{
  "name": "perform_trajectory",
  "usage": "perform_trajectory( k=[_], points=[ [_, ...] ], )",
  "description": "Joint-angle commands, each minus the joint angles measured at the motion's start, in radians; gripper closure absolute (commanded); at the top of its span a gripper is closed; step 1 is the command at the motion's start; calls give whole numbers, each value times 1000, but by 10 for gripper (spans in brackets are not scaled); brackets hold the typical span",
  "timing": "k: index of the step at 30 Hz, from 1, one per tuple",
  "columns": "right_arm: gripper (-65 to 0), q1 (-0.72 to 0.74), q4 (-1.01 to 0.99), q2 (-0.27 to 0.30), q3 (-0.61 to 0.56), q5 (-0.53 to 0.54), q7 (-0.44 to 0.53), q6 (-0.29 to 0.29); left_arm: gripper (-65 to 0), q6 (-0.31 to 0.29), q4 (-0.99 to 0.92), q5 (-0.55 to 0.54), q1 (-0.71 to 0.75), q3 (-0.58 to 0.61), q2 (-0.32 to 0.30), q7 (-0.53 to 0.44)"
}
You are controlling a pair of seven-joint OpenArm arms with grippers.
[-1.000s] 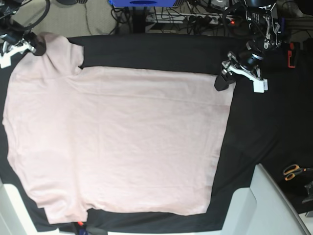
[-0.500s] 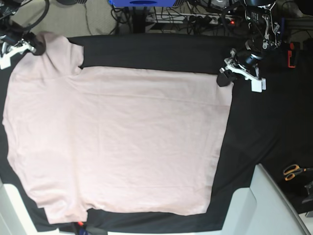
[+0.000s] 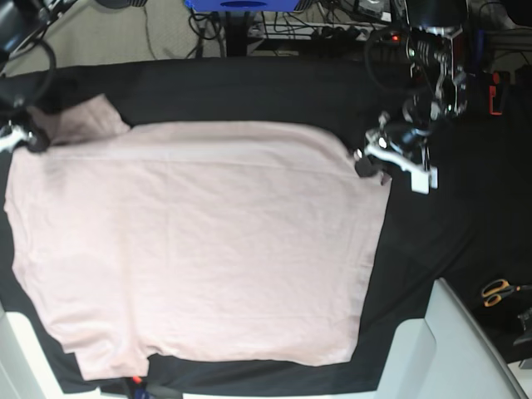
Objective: Fold the T-shirt properly
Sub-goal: 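Close both grippers on the shirt's edge corners, then lift the held edge and fold it across the shirt body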
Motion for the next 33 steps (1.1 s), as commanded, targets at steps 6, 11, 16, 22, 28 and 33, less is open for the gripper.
perform_trajectory(
  k=[6,11,16,22,28,33],
  points=[
    [-5,101,-137,76,-72,15,87,4,0,42,2,-15,-95,23,-10,-13],
    [-5,150,-262,134,-158,16,179,4,0,42,-85,-15,-186,23,-10,48],
    [-5,198,-349,177,-203,16,231,4,0,42,-114,-13,-233,23,-10,47],
    [-5,278,-470,220,-292,15,307,4,0,44,-116,83,-279,23,0,50],
    [-5,358,-584,249,-399,15,416,4,0,44,-192,143,-348,23,17,47],
    [-5,414,-696,266,-482,15,516,4,0,42,-258,143,-411,41,14,44]
  ],
)
